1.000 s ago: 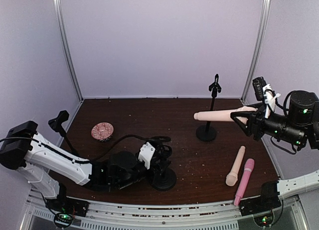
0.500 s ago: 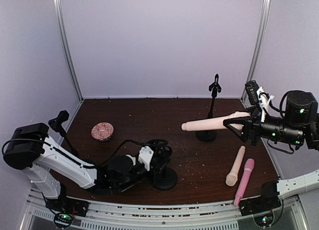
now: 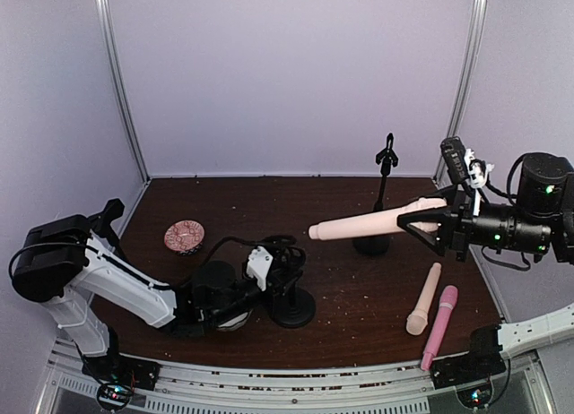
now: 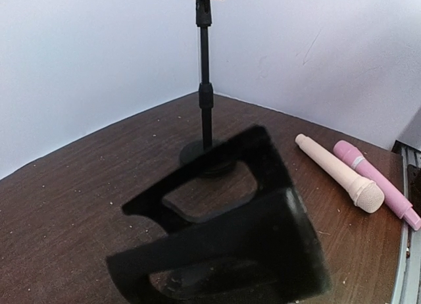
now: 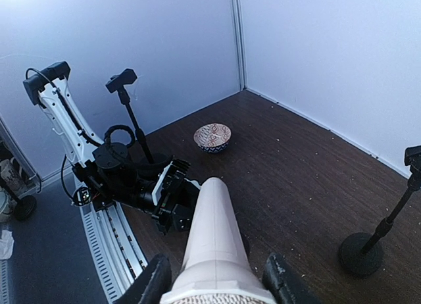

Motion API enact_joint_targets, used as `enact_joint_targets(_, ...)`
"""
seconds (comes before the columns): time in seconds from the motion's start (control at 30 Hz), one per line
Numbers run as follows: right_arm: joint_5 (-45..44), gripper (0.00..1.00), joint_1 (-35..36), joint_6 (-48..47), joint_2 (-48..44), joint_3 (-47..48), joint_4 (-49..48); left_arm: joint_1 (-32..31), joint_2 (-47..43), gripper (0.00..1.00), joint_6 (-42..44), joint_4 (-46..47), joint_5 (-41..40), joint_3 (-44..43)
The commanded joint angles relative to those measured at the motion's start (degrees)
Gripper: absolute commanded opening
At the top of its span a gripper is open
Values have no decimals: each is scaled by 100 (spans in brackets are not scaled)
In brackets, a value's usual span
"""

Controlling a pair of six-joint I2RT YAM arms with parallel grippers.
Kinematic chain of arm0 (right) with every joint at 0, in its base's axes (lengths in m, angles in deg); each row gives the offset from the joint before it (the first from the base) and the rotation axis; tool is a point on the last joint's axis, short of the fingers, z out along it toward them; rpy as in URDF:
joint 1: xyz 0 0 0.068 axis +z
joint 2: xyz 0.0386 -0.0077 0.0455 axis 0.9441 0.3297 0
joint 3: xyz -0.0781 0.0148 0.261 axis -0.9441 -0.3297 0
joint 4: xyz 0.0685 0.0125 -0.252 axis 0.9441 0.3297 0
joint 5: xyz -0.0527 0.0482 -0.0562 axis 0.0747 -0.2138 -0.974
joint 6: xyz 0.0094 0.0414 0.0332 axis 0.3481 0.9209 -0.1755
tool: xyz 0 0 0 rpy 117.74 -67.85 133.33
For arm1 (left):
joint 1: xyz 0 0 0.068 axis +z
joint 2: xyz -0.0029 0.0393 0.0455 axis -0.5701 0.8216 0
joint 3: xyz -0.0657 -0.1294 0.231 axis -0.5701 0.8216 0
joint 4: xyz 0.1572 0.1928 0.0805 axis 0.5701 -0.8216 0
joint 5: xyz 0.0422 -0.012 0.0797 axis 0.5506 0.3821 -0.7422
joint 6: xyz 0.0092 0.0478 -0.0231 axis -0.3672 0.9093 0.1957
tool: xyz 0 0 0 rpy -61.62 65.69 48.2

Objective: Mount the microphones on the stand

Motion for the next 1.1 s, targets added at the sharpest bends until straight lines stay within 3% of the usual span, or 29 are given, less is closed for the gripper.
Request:
enact_joint_targets(0.0,195,0,72,-224,219,211,-78,154,71,0,-28,597,355,-217)
enact_joint_targets(1.07,186,0,152,-758,775,56,-282,214,99,0,-434,474,420,-405)
